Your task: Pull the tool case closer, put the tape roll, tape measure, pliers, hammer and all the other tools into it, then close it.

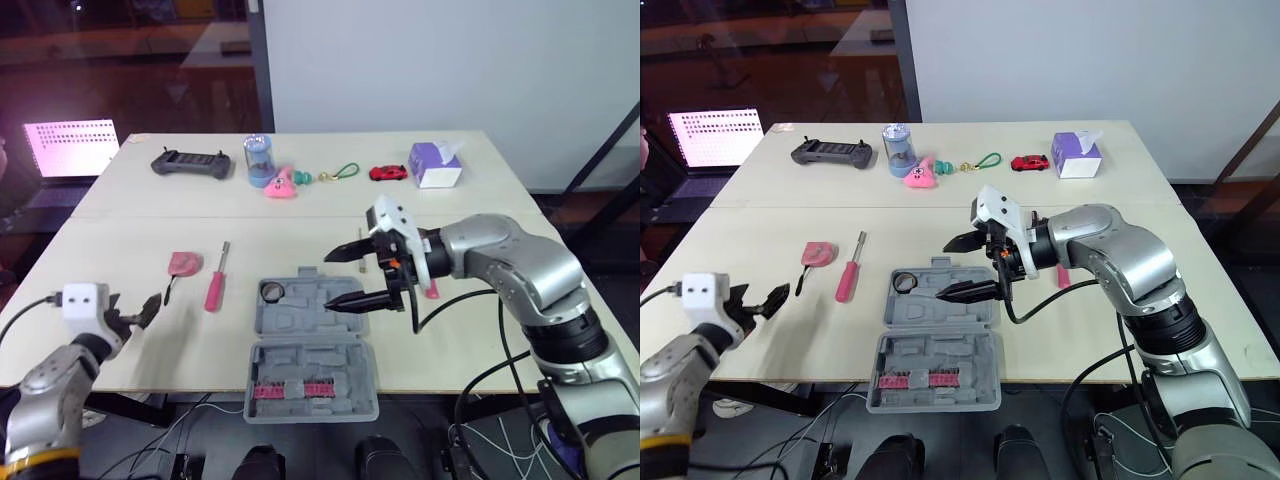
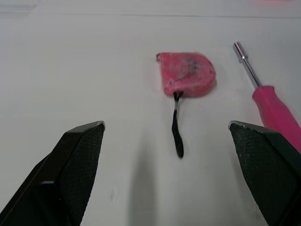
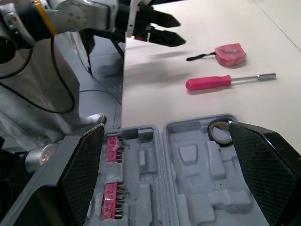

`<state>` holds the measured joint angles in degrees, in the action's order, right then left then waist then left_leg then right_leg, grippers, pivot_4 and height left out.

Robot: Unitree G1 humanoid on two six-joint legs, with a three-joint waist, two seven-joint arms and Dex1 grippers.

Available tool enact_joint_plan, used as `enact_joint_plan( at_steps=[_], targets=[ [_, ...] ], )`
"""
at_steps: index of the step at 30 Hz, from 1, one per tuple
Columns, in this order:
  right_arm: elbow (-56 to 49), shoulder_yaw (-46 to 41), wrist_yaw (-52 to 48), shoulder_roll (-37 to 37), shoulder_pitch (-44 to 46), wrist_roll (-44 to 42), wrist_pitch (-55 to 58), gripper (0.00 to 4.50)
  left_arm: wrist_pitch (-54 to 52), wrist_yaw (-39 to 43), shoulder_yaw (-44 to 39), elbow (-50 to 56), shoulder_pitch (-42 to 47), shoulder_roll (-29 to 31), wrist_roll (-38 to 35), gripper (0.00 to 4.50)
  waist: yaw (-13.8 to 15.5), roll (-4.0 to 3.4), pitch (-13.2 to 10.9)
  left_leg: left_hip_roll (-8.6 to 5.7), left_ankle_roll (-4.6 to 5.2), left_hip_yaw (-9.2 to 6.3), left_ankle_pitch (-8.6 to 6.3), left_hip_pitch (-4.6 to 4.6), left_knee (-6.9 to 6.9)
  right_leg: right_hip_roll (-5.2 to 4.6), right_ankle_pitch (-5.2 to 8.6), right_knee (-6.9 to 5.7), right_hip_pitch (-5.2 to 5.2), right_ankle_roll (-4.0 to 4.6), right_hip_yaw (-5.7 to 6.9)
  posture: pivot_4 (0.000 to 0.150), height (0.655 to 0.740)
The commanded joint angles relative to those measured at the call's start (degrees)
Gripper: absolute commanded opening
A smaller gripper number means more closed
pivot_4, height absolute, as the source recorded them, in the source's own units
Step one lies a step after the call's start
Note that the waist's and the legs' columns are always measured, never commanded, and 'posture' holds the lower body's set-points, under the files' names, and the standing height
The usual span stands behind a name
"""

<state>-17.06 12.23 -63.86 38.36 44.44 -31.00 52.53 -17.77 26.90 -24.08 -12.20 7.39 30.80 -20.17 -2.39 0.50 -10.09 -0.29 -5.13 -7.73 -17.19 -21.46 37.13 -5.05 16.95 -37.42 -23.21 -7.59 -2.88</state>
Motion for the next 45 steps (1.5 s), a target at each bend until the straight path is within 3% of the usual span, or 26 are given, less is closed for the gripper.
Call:
enact_joint_plan(
  at_steps=[1, 19, 22, 29, 30, 34, 37, 41, 45],
  targets=[
    [-2.8, -2.68, 1.83, 1.13, -0.28, -1.0, 0.59, 4.5, 4.41, 1.46, 2.29, -7.15, 4.3, 0.79, 2.48, 4.44, -0.1, 0.0, 0.0, 0.0, 0.0, 0.0, 0.0, 0.0, 0.0, 0.0, 0.0, -0.01, -0.01, 0.0, 0.0, 0.15, 0.74],
    [-5.52, -4.45, 6.59, 3.63, -1.42, -2.56, 2.93, 4.5, 18.95, 2.96, 7.72, -44.23, 25.19, 0.25, 8.38, 4.44, -0.22, 0.02, 0.0, -0.01, -0.01, -0.01, 0.01, -0.04, 0.01, 0.01, 0.0, -0.06, -0.09, -0.01, 0.02, 0.15, 0.74],
    [-6.04, -4.6, 7.13, 4.04, -1.67, -2.91, 3.4, 4.5, 20.61, 3.18, 7.82, -47.5, 26.92, 0.04, 8.91, 3.63, -0.19, 0.02, 0.0, -0.01, -0.01, -0.01, 0.01, -0.03, 0.01, 0.01, 0.0, -0.1, -0.12, -0.01, 0.01, 0.15, 0.74],
    [-6.72, -4.63, 8.04, 4.37, -2.52, -3.07, 4.38, 4.5, 22.36, 3.77, 7.81, -49.37, 27.59, 0.38, 9.13, 0.29, -0.15, 0.02, 0.01, -0.01, -0.02, -0.02, 0.01, -0.04, 0.02, 0.0, 0.0, -0.11, -0.11, -0.01, 0.01, 0.15, 0.74],
    [-6.86, -4.62, 8.15, 4.39, -2.65, -3.19, 4.62, 4.5, 22.39, 3.97, 7.76, -49.14, 27.42, 0.48, 9.07, 0.05, -0.13, 0.02, 0.01, -0.01, -0.02, -0.02, 0.01, -0.04, 0.02, 0.0, 0.0, -0.11, -0.11, -0.01, 0.01, 0.15, 0.74],
    [-7.64, -4.73, 8.8, 4.16, -3.42, -3.76, 5.27, 4.5, 21.04, 5.89, 7.46, -44.97, 25.04, 1.18, 8.23, 0.05, -0.19, 0.02, 0.01, -0.01, -0.02, -0.02, 0.01, -0.05, 0.02, 0.0, 0.0, -0.12, -0.11, -0.01, 0.01, 0.15, 0.74],
    [-8.28, -5.1, 9.06, 4.35, -4.63, -4.2, 4.9, 4.5, 16.65, 8.15, 7.16, -34.38, 19.22, 1.2, 6.29, 0.05, -0.42, 0.02, 0.01, -0.01, -0.02, -0.03, 0.01, -0.04, -0.01, 0.01, 0.0, -0.12, -0.14, -0.01, 0.01, 0.15, 0.74],
    [-10.83, -6.64, 10.17, 4.07, -9.04, -5.75, 5.06, 4.5, 4.34, 8.77, 5.6, -10.57, 4.41, 2.4, 2.4, 0.05, -0.64, 0.03, 0.01, 0.01, -0.02, -0.04, 0.01, -0.08, -0.03, 0.0, 0.0, -0.11, -0.19, -0.01, -0.03, 0.15, 0.74],
    [-12.77, -6.92, 11.87, 3.52, -10.66, -7.01, 6.03, 4.5, -3.42, 7.99, 3.67, 0.8, -3.29, 3.71, -0.49, 0.05, -0.06, 0.02, 0.0, 0.01, -0.02, -0.06, 0.01, -0.06, -0.04, -0.01, -0.01, -0.14, -0.18, 0.01, -0.03, 0.15, 0.74]
  ],
)
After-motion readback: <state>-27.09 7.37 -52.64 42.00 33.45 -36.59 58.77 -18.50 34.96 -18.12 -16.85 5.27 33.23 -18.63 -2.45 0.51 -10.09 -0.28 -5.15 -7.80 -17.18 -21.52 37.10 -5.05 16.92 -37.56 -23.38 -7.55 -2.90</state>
